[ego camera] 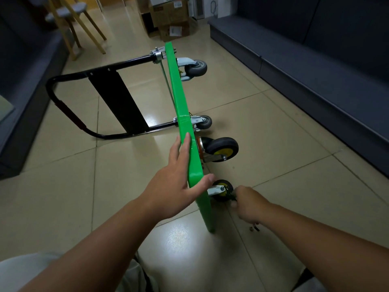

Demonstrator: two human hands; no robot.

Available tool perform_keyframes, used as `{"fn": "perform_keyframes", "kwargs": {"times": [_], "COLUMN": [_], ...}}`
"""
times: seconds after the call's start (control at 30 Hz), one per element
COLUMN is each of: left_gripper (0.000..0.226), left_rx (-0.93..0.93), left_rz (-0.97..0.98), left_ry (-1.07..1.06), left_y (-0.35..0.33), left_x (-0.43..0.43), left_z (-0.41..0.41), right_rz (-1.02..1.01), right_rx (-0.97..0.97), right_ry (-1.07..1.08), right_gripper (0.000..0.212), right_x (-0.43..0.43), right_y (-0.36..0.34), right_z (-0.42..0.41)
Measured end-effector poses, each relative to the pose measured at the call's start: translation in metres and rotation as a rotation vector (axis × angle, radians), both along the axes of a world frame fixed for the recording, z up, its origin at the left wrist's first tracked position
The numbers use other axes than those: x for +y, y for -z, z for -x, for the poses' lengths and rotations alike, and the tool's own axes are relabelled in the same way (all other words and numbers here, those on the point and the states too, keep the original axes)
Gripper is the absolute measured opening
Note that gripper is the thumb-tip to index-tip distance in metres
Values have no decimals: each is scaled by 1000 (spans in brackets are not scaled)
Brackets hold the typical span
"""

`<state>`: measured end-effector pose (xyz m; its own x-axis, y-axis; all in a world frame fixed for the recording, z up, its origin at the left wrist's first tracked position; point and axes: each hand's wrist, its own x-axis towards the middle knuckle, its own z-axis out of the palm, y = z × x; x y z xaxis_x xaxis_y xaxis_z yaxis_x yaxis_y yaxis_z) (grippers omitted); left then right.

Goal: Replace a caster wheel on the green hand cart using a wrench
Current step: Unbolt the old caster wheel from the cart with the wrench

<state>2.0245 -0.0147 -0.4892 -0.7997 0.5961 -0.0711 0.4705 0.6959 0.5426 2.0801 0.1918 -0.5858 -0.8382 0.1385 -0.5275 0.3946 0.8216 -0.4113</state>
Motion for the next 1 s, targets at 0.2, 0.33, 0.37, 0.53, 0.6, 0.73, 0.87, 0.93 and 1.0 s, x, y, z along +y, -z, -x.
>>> {"fn": "perform_keyframes", "kwargs": {"times": [0.2,0.33,0.37,0.53,0.6,0.73,0.87,0.93,1.0], "left_gripper": [126,126,126,120,117,115,115,114,113], "left_rx": [4,-4,-1,4,-3,3,9,10,15], "left_rz": [-3,-19,-19,-16,-15,-19,-22,-28,-27], "left_ry": [44,58,62,45,39,37,40,42,41], "left_y": [-3,-3,-2,0,1,1,2,2,3], "left_x": [-1,-1,-1,2,3,3,1,0,-1], "left_z": [0,-1,-1,-2,-2,-2,-2,-2,-3], "right_rz": [435,505,497,548,539,547,512,479,438], "right_rx": [153,155,155,148,161,186,272,298,323], "right_ry": [147,157,131,22,-35,-69,-69,-33,22], "right_gripper": [29,37,37,27,25,27,36,38,33], "right_x": [-7,-19,-19,-20,-21,-17,-11,-15,-25], "right_y": [-62,-82,-82,-75,-70,-54,-31,-19,-8], "right_z": [17,23,22,17,18,19,18,21,27]}}
